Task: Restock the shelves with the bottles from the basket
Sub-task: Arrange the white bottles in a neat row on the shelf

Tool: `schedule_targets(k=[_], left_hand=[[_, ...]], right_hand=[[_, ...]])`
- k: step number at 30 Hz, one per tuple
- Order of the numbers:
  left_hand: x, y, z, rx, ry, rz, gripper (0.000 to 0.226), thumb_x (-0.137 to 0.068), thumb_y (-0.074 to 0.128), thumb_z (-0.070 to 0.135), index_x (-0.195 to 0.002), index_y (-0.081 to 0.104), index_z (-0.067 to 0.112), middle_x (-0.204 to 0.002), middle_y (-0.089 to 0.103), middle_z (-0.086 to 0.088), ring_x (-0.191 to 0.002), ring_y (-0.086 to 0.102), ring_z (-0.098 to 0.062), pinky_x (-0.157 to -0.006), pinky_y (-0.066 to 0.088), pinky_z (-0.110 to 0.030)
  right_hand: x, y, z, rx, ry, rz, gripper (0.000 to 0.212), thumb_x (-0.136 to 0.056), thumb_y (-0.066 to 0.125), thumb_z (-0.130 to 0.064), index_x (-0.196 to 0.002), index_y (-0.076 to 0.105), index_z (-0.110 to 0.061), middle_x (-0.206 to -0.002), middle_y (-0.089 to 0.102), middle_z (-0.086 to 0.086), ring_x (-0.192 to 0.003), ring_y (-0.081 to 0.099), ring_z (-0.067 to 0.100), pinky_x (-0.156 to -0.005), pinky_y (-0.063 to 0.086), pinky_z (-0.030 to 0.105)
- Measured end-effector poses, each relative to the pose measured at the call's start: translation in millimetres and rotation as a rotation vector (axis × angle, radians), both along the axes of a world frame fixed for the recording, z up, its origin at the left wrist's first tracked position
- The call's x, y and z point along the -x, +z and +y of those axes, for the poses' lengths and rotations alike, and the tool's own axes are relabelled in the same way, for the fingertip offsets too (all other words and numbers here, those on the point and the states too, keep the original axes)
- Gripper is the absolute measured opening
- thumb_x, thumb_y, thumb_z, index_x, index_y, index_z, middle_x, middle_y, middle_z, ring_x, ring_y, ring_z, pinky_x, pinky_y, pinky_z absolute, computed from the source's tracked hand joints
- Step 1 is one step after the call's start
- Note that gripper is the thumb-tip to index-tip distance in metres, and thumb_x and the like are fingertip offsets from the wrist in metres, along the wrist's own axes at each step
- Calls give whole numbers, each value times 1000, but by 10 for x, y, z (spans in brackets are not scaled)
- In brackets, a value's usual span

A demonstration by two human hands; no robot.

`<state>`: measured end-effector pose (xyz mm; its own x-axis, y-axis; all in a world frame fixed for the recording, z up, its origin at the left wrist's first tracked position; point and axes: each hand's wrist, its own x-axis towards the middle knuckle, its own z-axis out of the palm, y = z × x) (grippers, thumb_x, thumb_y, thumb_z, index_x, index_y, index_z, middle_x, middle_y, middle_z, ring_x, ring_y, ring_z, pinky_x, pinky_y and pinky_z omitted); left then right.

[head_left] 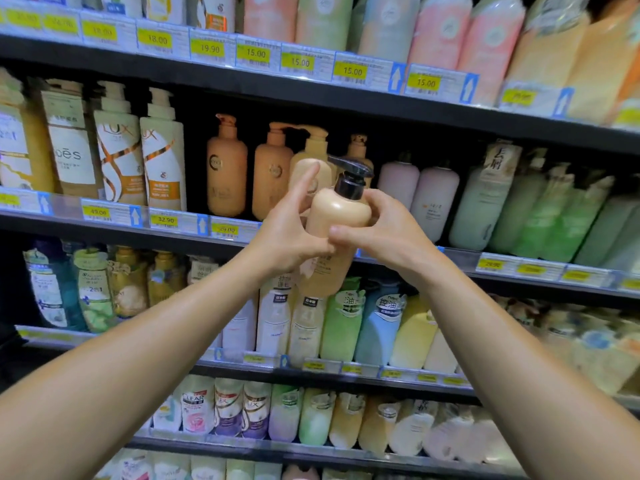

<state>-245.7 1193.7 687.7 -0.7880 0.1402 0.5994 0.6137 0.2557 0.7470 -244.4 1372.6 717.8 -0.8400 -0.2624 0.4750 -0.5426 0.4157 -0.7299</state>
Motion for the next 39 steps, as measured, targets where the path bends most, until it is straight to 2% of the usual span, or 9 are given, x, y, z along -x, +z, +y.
schedule_targets(k=[6, 10, 13, 17, 21, 27, 31, 35, 39], left_hand=[[-15, 19, 29, 116, -72, 18, 107, -58, 88, 25, -146, 29, 43, -139, 51, 6, -123, 56, -7, -100, 50, -29], [1, 17, -235, 193, 214, 135, 69, -72, 85, 23, -134, 55, 30, -126, 63, 7, -112, 62, -8, -99, 50, -35], [71, -12, -405, 302, 453, 225, 48, -80, 76, 18, -126, 64, 18, -122, 67, 2, -109, 62, -14, -95, 45, -25], [179, -100, -529, 473, 543, 220, 46, -80, 75, 21, -125, 64, 17, -123, 66, -2, -113, 59, -19, -91, 39, -25], [220, -204, -573, 601, 552, 233, 44, -81, 71, 25, -124, 65, 20, -124, 66, 0, -116, 58, -22, -100, 44, -36], [213, -379, -599, 791, 611, 291, 47, -85, 68, 36, -129, 64, 21, -125, 65, 0, -116, 56, -26, -102, 38, -47], [223, -402, -615, 826, 624, 302, 50, -87, 67, 37, -133, 61, 20, -127, 63, 0, -119, 54, -25, -103, 35, -46], [228, -415, -577, 799, 651, 312, 48, -87, 68, 36, -132, 62, 20, -125, 64, -1, -117, 54, -26, -105, 33, -45], [254, -407, -531, 786, 670, 298, 47, -87, 66, 39, -131, 62, 23, -126, 63, 2, -118, 53, -25, -108, 31, -48]], right_hand=[[-171, 55, 246, 80, -111, 132, 58, -58, 86, -34, -113, 69, -29, -99, 73, -14, -93, 67, 3, -79, 56, 28], [-172, 246, 420, 171, -146, 215, 60, -56, 85, -31, -113, 69, -23, -103, 73, -8, -95, 67, 7, -90, 56, 37], [-128, 372, 470, 191, -189, 307, 59, -56, 83, -33, -112, 65, -29, -102, 71, -9, -93, 66, 8, -89, 56, 37], [10, 438, 422, 188, -198, 405, 77, -57, 83, -32, -129, 60, -17, -113, 68, -5, -101, 66, 11, -89, 56, 34], [210, 405, 342, 127, -181, 411, 76, -58, 84, -29, -128, 58, -11, -109, 67, -2, -92, 62, 8, -87, 56, 33], [482, 231, 242, 55, -144, 409, 75, -59, 83, -33, -128, 58, -20, -107, 67, -12, -97, 63, 0, -85, 51, 19], [661, 162, 209, 50, -134, 358, 78, -55, 80, -41, -128, 55, -27, -112, 66, -13, -104, 63, 5, -94, 53, 32], [812, 103, 219, 111, -149, 287, 76, -55, 81, -39, -123, 47, -32, -111, 63, -14, -104, 63, 4, -93, 53, 32], [926, 104, 197, 176, -184, 246, 68, -60, 79, -35, -122, 52, -24, -105, 53, -22, -95, 54, -16, -79, 48, 12]])
